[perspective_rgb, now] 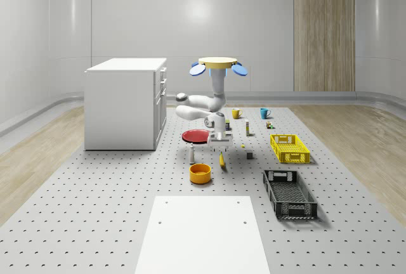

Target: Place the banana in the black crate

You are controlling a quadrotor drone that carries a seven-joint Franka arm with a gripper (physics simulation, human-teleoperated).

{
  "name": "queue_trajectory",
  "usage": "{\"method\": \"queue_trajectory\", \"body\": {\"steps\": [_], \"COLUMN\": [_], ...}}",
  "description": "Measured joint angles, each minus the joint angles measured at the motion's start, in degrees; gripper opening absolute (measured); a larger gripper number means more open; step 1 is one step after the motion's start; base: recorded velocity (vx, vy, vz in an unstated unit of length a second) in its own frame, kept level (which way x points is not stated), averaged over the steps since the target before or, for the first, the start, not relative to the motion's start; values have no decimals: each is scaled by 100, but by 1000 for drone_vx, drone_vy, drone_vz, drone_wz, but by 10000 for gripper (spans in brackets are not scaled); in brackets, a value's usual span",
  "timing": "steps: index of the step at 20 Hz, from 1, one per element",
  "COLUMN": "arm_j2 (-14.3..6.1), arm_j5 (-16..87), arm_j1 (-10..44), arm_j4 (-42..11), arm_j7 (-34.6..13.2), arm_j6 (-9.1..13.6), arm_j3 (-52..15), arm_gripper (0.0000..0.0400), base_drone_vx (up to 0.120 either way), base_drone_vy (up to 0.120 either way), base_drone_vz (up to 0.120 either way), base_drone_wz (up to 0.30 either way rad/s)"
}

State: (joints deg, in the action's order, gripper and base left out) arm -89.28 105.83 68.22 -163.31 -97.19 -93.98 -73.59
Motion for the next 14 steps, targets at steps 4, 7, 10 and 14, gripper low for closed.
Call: {"method": "queue_trajectory", "body": {"steps": [4, 7, 10, 14], "arm_j2": [31, 63, 100, 212], "arm_j5": [198, 320, 484, 544], "arm_j1": [161, 284, 398, 636], "arm_j4": [52, 88, 172, 406], "arm_j7": [-130, -230, -283, -311], "arm_j6": [-41, -56, -98, -89], "arm_j3": [200, 320, 487, 532], "arm_gripper": [400, 400, 400, 400], "base_drone_vx": [0, 0, 0, 0], "base_drone_vy": [0, 0, 0, 0], "base_drone_vz": [0, 0, 0, 0], "base_drone_wz": [0, 0, 0, 0]}}
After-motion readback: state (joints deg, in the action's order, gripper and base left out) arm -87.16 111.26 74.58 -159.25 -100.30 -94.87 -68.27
